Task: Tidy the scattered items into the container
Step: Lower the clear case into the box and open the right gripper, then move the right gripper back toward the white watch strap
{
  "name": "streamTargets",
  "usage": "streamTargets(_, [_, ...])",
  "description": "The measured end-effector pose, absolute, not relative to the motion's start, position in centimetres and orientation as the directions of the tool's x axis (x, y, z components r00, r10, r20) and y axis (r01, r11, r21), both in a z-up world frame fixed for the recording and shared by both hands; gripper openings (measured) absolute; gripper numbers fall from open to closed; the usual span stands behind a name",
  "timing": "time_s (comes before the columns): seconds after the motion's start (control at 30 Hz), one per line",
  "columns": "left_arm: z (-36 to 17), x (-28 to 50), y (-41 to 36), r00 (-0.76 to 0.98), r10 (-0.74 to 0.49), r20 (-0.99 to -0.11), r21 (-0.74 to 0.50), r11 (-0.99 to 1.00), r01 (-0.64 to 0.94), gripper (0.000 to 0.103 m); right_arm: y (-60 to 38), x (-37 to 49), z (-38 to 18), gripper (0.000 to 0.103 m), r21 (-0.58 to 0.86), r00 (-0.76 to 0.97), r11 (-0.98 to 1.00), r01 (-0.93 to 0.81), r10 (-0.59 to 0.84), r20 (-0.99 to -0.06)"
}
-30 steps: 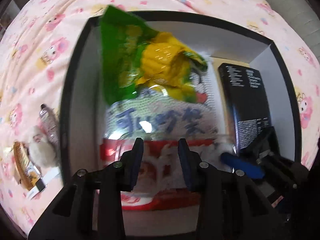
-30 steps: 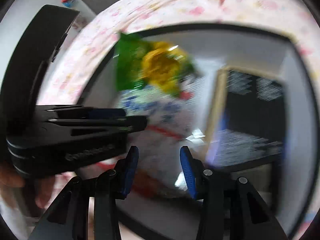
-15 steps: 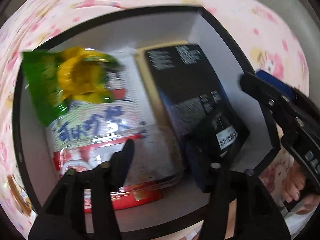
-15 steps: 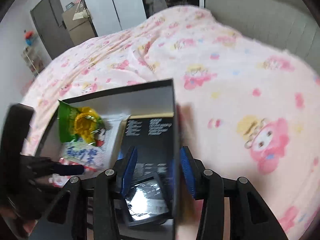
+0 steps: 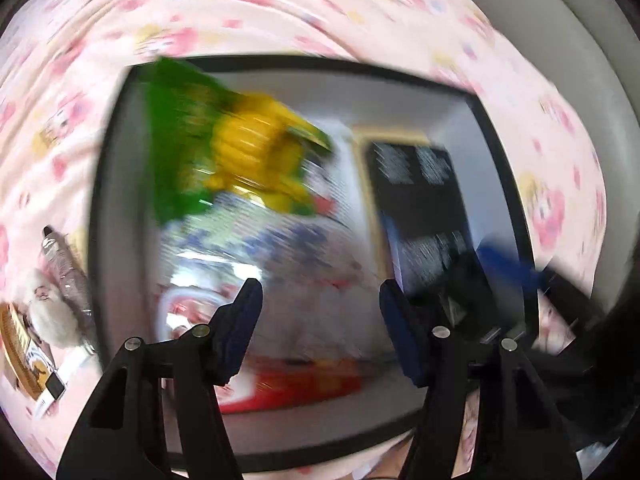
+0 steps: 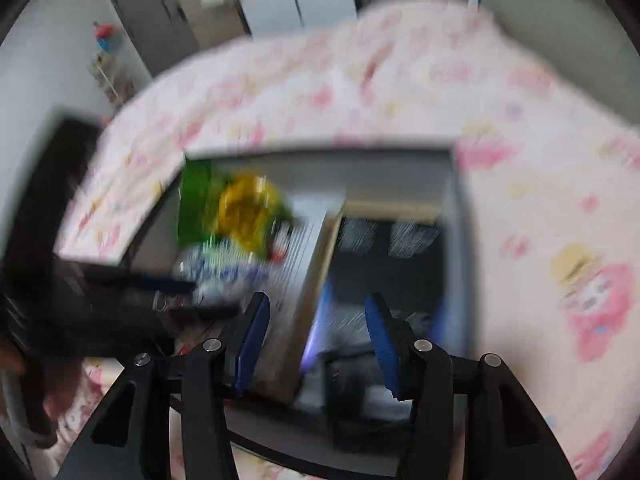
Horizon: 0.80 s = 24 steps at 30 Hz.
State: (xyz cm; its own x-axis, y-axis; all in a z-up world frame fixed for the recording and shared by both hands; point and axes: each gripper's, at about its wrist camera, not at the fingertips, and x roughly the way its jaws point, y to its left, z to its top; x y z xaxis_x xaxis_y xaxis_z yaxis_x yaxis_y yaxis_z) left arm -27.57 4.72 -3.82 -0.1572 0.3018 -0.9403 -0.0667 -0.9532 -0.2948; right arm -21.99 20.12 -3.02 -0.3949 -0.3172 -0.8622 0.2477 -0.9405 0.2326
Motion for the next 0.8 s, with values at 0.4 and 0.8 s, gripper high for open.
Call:
streamTargets(0.4, [-9.3,-29.3,5.2,-0.036,0.145,-0.989,-0.145,-0.989,0.013,0.059,15.8,-23.5,-8.0,0.046,0.343,-0.141,-0.890,0.302,-0.397,-0.907])
streamTargets(0.8, [-1.1,-22.6,3.1,-0.319,0.300,-0.899,-0.302,-0.952,-0.044,0.059,19.1,-19.8,-3.7,0.046,0.310,-0.346,-0.924,0.226,-0.373,-0.861])
